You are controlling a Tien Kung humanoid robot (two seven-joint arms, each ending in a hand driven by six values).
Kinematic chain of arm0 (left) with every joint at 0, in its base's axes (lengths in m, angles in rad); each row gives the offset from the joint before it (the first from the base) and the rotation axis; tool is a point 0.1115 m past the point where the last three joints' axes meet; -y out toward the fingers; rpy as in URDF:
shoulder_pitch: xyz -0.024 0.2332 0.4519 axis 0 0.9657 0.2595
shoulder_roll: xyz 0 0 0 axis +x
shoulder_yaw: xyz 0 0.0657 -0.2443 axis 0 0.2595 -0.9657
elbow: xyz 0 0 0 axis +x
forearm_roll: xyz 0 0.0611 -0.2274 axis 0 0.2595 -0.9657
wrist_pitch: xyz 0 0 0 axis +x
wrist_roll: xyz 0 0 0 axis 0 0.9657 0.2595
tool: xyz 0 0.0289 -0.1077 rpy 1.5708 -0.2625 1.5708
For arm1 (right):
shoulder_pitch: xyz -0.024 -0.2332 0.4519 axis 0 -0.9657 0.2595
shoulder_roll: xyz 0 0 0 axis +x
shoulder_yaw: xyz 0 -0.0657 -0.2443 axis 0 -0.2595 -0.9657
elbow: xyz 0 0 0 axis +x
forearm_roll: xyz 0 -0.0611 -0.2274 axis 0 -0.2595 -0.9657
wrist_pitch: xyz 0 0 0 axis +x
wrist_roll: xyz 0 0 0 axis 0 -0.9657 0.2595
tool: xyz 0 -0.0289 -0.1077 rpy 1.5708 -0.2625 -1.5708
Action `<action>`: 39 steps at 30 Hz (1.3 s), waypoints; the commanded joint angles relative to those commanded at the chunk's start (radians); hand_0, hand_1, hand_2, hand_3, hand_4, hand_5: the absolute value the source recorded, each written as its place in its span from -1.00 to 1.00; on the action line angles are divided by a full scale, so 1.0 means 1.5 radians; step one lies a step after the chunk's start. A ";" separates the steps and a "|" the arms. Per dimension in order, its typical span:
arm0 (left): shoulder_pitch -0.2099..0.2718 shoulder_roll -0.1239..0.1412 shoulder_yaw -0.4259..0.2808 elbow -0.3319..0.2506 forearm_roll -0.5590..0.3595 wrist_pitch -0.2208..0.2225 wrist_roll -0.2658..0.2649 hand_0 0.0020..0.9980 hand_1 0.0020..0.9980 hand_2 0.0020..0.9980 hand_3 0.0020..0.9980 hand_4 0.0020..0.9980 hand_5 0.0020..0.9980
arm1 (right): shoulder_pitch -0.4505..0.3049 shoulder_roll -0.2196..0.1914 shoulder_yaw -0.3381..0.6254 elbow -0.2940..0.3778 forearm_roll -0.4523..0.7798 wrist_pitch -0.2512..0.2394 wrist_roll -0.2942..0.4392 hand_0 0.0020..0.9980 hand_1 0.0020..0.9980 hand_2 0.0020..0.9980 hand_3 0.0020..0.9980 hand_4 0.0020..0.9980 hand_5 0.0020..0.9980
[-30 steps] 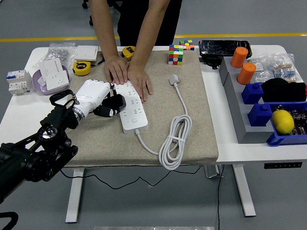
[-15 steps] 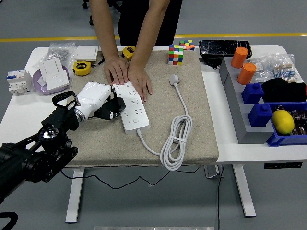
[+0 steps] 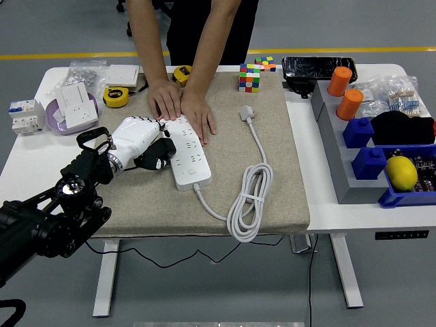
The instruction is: Pick up the plug,place it near the board,insert it into the board,press the button
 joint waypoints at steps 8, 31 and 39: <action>-0.002 0.006 -0.004 -0.017 -0.011 -0.021 0.002 0.51 0.69 0.70 0.75 0.63 -0.44 | 0.000 0.000 0.004 0.000 -0.003 0.001 0.001 0.24 0.17 0.23 0.07 0.76 0.22; 0.023 0.027 -0.056 -0.135 -0.022 -0.040 0.009 0.59 0.84 0.85 0.86 1.00 0.09 | 0.000 0.000 -0.004 0.000 0.008 -0.003 0.000 0.25 0.17 0.22 0.07 0.73 0.18; 0.146 -0.018 -0.188 -0.273 -0.177 0.029 -0.004 0.75 0.93 0.88 0.86 1.00 0.37 | -0.006 0.002 0.001 0.000 0.002 -0.003 -0.001 0.25 0.17 0.22 0.07 0.73 0.18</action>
